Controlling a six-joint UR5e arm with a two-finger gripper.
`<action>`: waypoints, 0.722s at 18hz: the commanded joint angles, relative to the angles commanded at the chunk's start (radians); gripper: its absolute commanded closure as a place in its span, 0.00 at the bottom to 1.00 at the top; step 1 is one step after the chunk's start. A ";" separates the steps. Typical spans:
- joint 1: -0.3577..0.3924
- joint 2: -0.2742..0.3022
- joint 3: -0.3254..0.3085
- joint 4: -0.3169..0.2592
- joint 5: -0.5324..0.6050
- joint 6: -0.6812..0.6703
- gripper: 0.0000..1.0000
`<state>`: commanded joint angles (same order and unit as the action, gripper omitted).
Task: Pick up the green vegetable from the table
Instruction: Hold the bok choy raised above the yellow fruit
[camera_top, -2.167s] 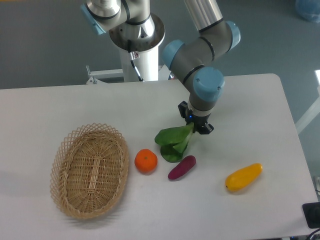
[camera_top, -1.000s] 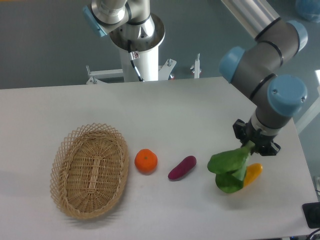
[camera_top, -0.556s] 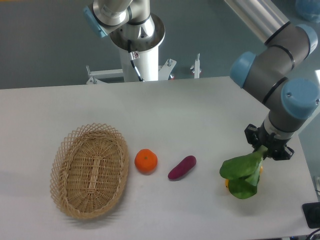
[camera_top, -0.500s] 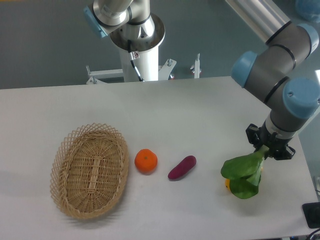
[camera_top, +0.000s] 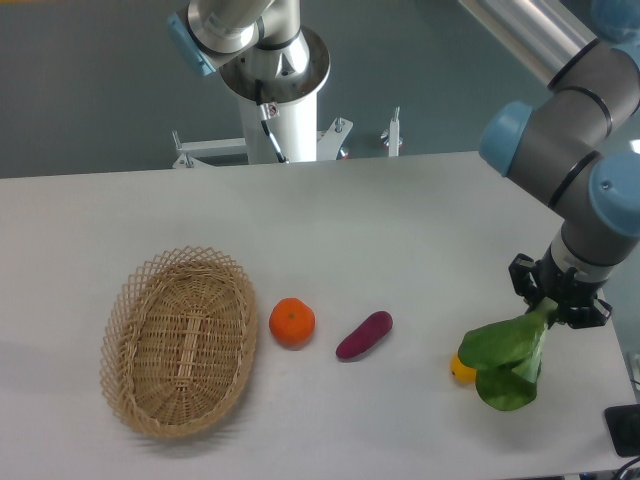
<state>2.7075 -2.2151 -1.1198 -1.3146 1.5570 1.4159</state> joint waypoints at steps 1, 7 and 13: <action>0.000 -0.002 0.001 0.000 0.002 0.000 0.85; 0.003 0.000 -0.005 0.000 -0.008 0.011 0.85; 0.003 0.000 -0.005 0.000 -0.008 0.011 0.83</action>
<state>2.7105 -2.2151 -1.1244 -1.3146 1.5493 1.4266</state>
